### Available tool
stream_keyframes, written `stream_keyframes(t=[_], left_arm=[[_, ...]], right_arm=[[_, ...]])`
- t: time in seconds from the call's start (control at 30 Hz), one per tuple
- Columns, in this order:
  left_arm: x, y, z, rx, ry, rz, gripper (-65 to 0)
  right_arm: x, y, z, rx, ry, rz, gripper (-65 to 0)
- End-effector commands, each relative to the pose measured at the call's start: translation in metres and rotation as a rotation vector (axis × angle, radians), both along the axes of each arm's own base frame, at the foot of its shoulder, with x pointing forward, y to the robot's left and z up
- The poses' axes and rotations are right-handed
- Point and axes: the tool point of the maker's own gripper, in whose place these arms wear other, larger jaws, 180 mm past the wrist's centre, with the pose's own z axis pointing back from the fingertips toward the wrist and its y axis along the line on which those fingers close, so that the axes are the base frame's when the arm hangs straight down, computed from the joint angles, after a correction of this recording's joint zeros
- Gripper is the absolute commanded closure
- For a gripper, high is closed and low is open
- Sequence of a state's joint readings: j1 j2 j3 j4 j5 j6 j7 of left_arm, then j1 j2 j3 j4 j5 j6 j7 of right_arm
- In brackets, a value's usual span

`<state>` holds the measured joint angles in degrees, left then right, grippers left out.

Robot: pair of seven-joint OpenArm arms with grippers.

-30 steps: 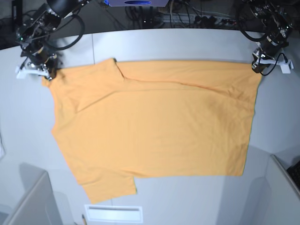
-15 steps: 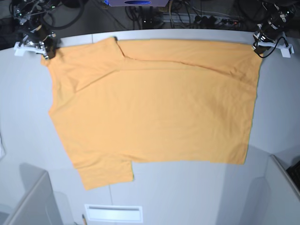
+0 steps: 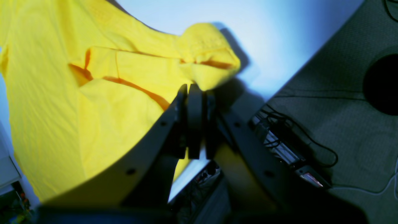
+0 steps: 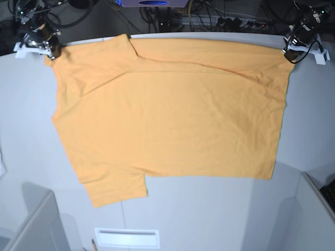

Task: Fold the T-shirt properly
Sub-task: 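Pull the shoulder edge with both grippers to straighten the shirt, then move both grippers to the shirt's side edges near the hem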

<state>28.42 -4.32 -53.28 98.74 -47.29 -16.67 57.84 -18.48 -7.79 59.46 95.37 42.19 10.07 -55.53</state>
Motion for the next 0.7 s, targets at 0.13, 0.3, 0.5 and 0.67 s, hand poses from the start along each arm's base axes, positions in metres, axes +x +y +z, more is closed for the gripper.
stream_keyframes(t=[0.13, 0.3, 0.5, 0.67], left_arm=[[0.007, 0.011, 0.021, 0.066, -0.044, -0.009, -15.3], [-0.004, 0.037, 0.034, 0.113, -0.065, 0.072, -42.9], [0.012, 0.053, 0.076, 0.219, -0.157, 0.08, -47.1], [0.067, 0.02, 0.104, 0.25, -0.263, -0.081, -44.9]], right_arm=[[0.0, 0.0, 0.006, 0.011, 0.006, 0.023, -6.0], [-0.007, -0.014, 0.024, -0.058, -0.007, 0.001, -24.0], [0.014, -0.046, 0.072, -0.222, -0.092, -0.004, -24.2], [0.085, -0.061, 0.097, -0.278, -0.2, 0.117, -24.2]])
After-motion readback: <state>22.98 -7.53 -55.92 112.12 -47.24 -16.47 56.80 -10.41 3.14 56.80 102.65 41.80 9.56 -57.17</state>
